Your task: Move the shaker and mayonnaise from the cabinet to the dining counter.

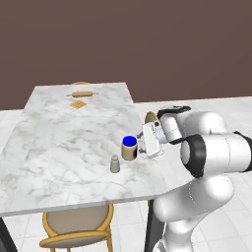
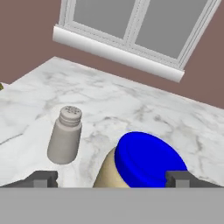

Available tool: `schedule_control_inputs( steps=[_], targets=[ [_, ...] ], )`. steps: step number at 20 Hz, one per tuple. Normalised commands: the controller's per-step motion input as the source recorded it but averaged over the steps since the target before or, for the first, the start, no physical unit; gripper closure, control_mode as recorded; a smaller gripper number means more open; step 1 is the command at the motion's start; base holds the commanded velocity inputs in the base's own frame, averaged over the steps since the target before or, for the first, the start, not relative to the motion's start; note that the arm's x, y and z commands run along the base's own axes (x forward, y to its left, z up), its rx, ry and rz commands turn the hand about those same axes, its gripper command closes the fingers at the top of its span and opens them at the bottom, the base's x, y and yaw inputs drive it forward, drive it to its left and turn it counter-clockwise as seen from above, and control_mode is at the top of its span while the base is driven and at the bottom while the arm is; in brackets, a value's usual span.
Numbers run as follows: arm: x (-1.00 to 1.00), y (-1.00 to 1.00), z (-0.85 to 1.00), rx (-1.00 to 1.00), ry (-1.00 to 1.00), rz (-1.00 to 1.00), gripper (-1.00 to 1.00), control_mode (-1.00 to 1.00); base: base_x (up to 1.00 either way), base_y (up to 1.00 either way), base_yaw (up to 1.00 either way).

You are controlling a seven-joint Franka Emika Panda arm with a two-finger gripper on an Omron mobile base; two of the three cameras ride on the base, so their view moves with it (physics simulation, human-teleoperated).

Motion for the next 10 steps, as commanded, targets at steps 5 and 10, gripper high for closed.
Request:
schedule_control_inputs(
  steps=[5,10],
  targets=[
    [-0.23,-0.17,0.19,0.03,-0.03,0.0,-1.0,-1.0,0.0,0.0,0.0],
    [-0.38,-0.02,0.42,0.01,0.0,-0.03,-1.0,-1.0,0.0,0.0,0.0]
  ],
)
